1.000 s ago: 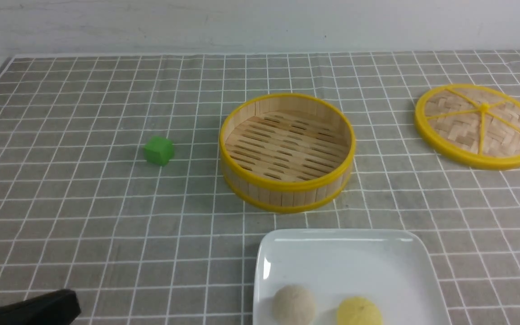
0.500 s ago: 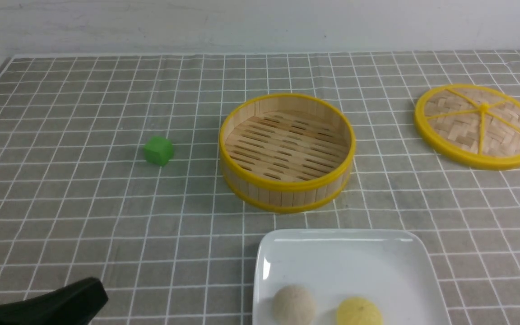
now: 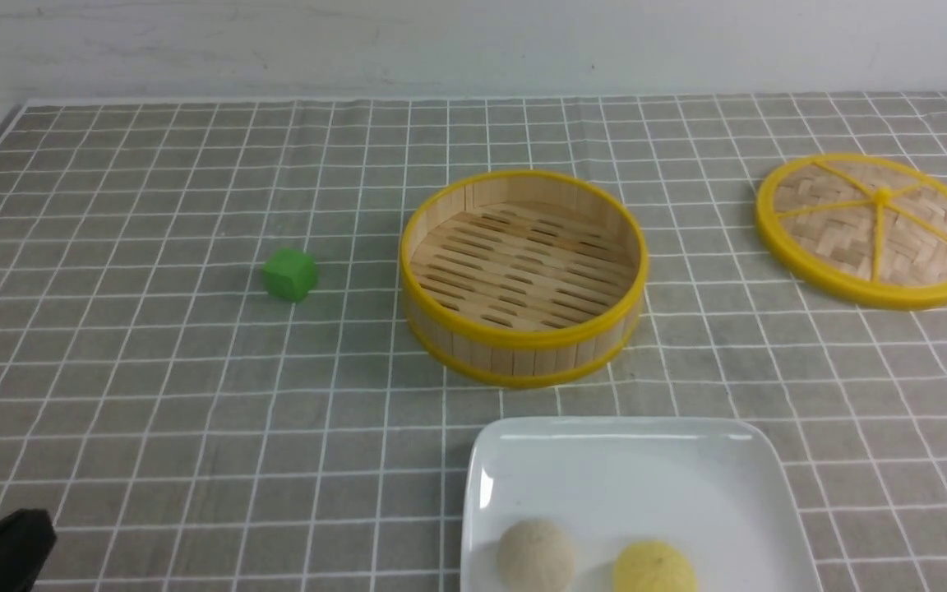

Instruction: Put the steamed buns into the plate on the grey tablecloth.

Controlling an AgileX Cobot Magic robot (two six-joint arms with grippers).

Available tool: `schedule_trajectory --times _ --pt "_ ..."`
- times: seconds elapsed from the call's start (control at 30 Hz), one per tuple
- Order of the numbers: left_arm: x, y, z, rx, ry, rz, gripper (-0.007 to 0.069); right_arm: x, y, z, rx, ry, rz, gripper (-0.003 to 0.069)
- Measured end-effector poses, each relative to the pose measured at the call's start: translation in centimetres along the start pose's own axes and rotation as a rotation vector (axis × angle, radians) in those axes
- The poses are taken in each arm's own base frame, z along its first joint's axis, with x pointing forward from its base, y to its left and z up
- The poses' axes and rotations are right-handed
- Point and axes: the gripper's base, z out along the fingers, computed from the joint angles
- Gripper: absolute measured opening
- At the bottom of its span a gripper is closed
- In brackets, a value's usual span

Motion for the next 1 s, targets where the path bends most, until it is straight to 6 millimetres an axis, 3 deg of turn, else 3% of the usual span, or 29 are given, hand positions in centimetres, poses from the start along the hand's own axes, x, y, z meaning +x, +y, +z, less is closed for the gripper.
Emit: schedule_trajectory --times 0.1,0.17,1.0 --pt "2.8 0.9 0.2 -0.112 0.007 -0.034 0.0053 0.0 0.0 0.0 0.0 0.0 0.0 0.0125" --pt "3.5 1.2 0.0 -0.154 -0.015 -0.043 0.0054 0.0 0.0 0.0 0.0 0.0 0.0 0.0127" --pt "3.9 1.4 -0.1 -0.186 0.013 -0.038 0.0077 0.0 0.0 0.0 0.0 0.0 -0.001 0.0153"
